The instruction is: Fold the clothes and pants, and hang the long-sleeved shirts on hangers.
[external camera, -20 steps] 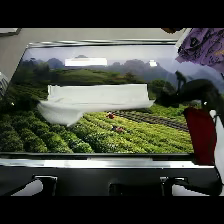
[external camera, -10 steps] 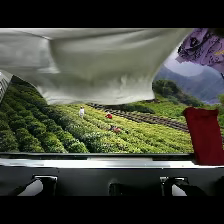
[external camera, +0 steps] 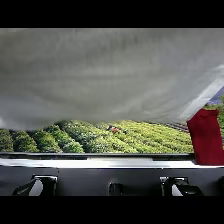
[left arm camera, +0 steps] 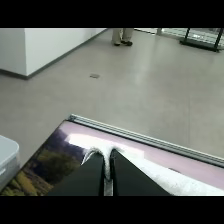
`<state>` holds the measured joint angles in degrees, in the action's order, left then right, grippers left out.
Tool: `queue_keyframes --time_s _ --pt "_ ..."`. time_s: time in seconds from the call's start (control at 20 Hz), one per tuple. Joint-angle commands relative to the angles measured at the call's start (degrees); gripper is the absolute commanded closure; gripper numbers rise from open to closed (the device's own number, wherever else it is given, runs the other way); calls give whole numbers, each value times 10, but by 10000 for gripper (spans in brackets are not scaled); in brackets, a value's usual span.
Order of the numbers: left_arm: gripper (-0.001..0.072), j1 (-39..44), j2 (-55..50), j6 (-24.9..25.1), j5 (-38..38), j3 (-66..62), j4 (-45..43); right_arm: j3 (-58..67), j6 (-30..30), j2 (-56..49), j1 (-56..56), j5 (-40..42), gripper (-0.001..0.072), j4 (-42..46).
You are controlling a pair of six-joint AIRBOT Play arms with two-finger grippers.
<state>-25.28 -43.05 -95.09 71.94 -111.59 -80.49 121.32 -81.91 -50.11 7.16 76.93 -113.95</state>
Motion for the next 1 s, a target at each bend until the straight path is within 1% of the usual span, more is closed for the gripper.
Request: queue_keyframes --time_s 0.0,0.05,0.15,0.2,0.3,0.4,0.45,0.5,0.6,0.7,0.8,0.85,0.95 --pt "686 0 -20 27 51 17 41 -16 39 -28 0 30 681 25" --pt "686 0 -49 46 75 28 87 -30 40 -51 0 43 681 23" --pt "686 0 -114 58 101 59 143 -74 40 -109 0 58 681 21" --pt "686 3 -154 62 98 80 158 -94 36 -143 0 61 681 19" --pt "686 27 -244 79 70 115 160 -124 20 -229 0 59 681 19" --pt "686 64 -351 88 27 124 155 -132 -10 -322 -3 41 681 24" --pt "686 85 -407 93 -4 124 153 -132 -16 -365 -9 26 681 26" --pt "686 104 -455 94 -38 123 149 -132 -16 -409 -14 0 681 33" --pt "686 139 -542 94 -128 123 139 -132 -11 -476 -19 -66 681 51" --pt "686 160 -601 94 -207 112 139 -132 -10 -521 -21 -136 681 55" --pt "685 170 -640 97 -252 84 139 -132 -10 -545 -21 -190 681 57" --pt "684 173 -652 103 -264 70 139 -132 -8 -551 -21 -203 681 57" --pt "684 174 -656 113 -273 65 140 -132 -8 -555 -21 -197 681 55"
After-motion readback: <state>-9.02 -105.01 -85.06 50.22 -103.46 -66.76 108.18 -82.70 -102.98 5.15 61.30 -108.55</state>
